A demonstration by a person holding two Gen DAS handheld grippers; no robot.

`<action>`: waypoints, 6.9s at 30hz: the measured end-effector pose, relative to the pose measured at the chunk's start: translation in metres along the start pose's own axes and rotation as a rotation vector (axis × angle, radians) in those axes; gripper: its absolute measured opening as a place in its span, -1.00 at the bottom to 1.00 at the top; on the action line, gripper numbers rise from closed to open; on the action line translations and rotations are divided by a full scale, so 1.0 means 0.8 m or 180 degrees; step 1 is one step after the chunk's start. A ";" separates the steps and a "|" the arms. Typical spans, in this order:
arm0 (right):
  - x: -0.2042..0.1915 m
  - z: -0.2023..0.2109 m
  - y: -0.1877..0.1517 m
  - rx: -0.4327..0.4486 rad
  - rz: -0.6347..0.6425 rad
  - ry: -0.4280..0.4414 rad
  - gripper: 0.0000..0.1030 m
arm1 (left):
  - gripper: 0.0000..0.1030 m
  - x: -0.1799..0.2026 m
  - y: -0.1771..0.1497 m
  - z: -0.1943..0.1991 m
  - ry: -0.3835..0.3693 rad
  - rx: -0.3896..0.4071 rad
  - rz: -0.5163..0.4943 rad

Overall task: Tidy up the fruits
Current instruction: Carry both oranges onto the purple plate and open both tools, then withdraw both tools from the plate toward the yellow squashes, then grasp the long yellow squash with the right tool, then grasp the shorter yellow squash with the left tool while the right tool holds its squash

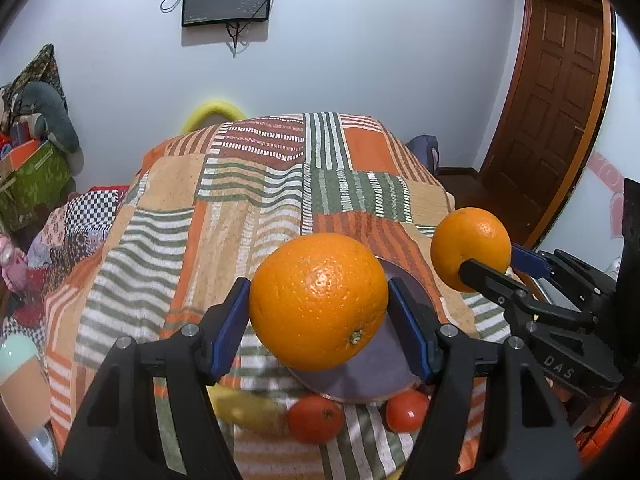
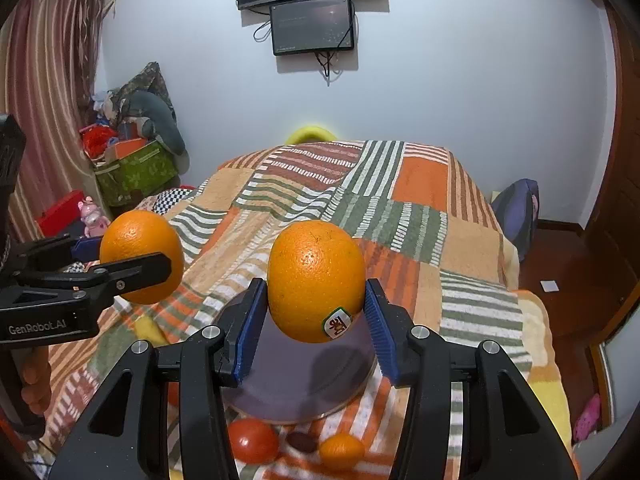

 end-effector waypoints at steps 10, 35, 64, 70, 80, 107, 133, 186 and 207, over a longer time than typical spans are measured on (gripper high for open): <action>0.007 -0.046 0.004 -0.0143 0.0045 -0.0048 -0.11 | 0.31 -0.012 0.012 -0.054 -0.0002 -0.0177 0.0045; 0.026 -0.134 -0.026 -0.0859 0.0056 -0.0084 -0.11 | 0.32 -0.022 -0.026 -0.201 -0.0228 -0.1119 0.0125; 0.020 -0.037 -0.024 -0.0676 0.0135 -0.0282 0.46 | 0.71 -0.019 -0.033 -0.050 -0.0005 -0.0674 -0.0090; 0.022 0.006 -0.044 -0.0668 0.0146 -0.0344 0.54 | 0.73 -0.018 -0.077 -0.008 -0.0008 -0.0753 -0.0116; 0.023 0.055 -0.105 -0.0814 0.0017 -0.0295 0.63 | 0.74 -0.007 -0.160 0.023 -0.0058 -0.1016 -0.0071; 0.017 0.017 -0.164 -0.1256 0.0104 -0.0425 0.60 | 0.74 0.003 -0.212 -0.002 -0.0012 -0.1236 -0.0062; -0.046 0.045 -0.144 -0.1083 0.0283 0.0028 0.59 | 0.71 0.083 -0.222 0.036 -0.0466 -0.1158 -0.0462; -0.069 0.006 -0.189 -0.1510 0.0192 0.0410 -0.27 | 0.88 -0.091 -0.143 -0.112 0.0519 -0.1261 0.0588; -0.065 0.010 -0.188 -0.1587 0.0159 0.0379 -0.29 | -0.02 -0.079 -0.175 -0.074 -0.0229 -0.1432 0.0441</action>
Point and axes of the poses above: each gripper's, at about its wrist camera, not at the fingertips, and z roughly against the way its jaws point, x to its right, y to its top, the point moved 2 cm from there along -z, roughly the way its jaws point, and after that the axes turned 8 degrees about -z, right-handed, at the moved point
